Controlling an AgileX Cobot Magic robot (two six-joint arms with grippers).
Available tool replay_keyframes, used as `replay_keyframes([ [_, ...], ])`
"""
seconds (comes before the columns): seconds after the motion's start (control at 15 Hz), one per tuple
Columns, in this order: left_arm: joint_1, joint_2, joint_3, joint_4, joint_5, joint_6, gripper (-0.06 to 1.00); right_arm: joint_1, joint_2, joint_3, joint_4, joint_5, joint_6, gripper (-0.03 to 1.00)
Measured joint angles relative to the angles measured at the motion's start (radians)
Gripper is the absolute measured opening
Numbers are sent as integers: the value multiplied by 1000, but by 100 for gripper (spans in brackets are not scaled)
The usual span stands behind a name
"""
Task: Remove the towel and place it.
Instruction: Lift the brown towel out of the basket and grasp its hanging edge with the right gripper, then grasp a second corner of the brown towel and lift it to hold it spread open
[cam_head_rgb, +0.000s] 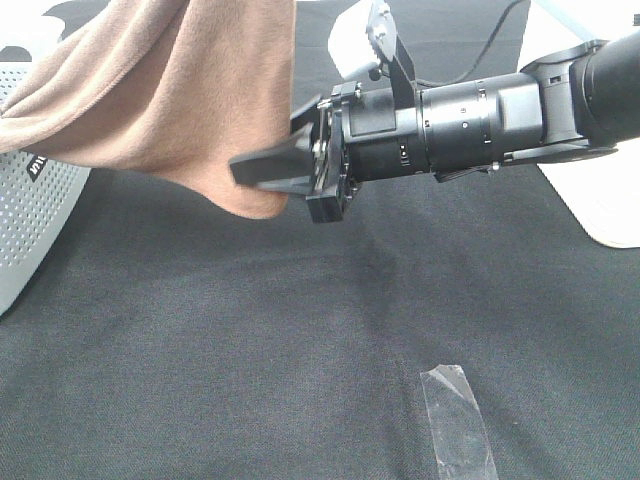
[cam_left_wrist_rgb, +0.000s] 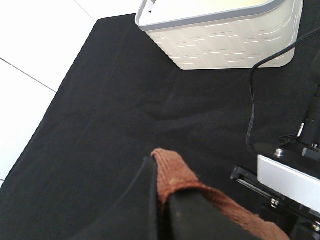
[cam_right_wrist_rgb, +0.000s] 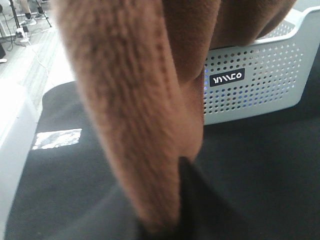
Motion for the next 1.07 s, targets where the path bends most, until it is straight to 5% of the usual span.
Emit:
replay_keyframes([
  [0.07, 0, 0, 0, -1, 0, 0, 0, 0, 0, 0, 0, 0, 29, 0],
  [0.33, 0, 0, 0, -2, 1, 0, 0, 0, -5, -1, 1, -83, 288, 1],
  [0.53, 0, 0, 0, -2, -4, 0, 0, 0, -71, -51, -188, -136, 566, 0],
  [0.6, 0, 0, 0, -2, -4, 0, 0, 0, -71, -51, -188, -136, 566, 0],
  [0.87, 0, 0, 0, 6, -138, 0, 0, 0, -194, -237, -755, -129, 1124, 0],
  [1.07, 4, 0, 0, 6, -254, -3, 0, 0, -211, -498, -1193, 70, 1560, 0],
])
